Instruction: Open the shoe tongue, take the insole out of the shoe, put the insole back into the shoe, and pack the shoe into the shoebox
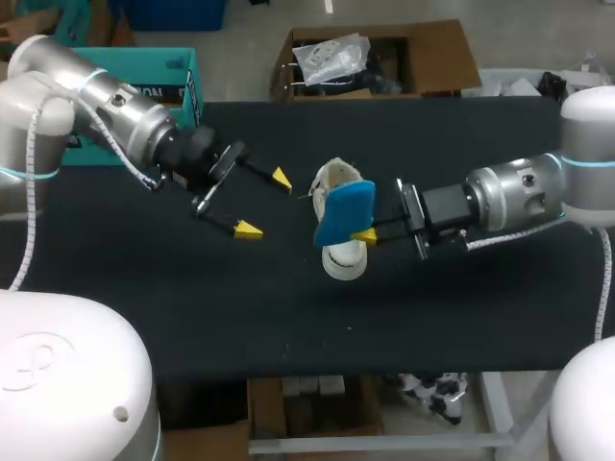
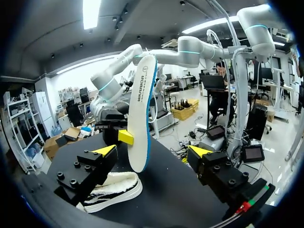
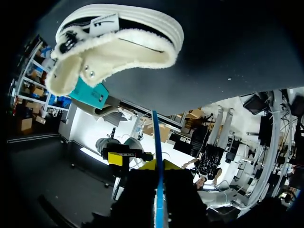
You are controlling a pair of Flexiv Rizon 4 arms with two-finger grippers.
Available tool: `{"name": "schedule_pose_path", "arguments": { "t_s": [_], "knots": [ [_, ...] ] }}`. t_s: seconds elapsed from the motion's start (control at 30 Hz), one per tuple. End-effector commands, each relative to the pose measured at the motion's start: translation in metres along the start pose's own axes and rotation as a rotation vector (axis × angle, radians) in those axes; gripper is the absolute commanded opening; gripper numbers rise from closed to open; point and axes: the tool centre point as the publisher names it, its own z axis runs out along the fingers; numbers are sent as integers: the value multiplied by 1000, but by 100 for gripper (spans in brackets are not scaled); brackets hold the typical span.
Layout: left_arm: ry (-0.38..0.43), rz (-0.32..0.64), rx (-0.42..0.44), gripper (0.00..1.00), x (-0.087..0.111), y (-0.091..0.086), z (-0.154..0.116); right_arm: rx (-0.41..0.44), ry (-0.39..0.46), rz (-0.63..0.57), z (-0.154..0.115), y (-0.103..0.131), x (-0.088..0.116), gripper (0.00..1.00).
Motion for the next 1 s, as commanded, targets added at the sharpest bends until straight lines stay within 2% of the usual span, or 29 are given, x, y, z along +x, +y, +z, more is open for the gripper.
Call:
{"name": "schedule_pose_path", "arguments": {
  "t_s": [0.03, 0.07, 0.6, 0.73, 1.0],
  "knots": [
    [-340, 0, 29, 100, -4, 12, 20, 18, 1, -23, 2, 13, 12, 0],
    [-372, -4, 21, 100, -8, 14, 22, 0, 20, -22, 2, 15, 15, 0],
    [-372, -4, 21, 100, -8, 14, 22, 4, 30, -28, 3, 21, 20, 0],
    [-364, -11, 14, 100, -18, 23, 33, 12, 32, -27, 3, 33, 26, 0],
    [-359, -8, -20, 100, -41, 37, 45, -54, 71, -9, 8, 42, 33, 0]
  ]
}}
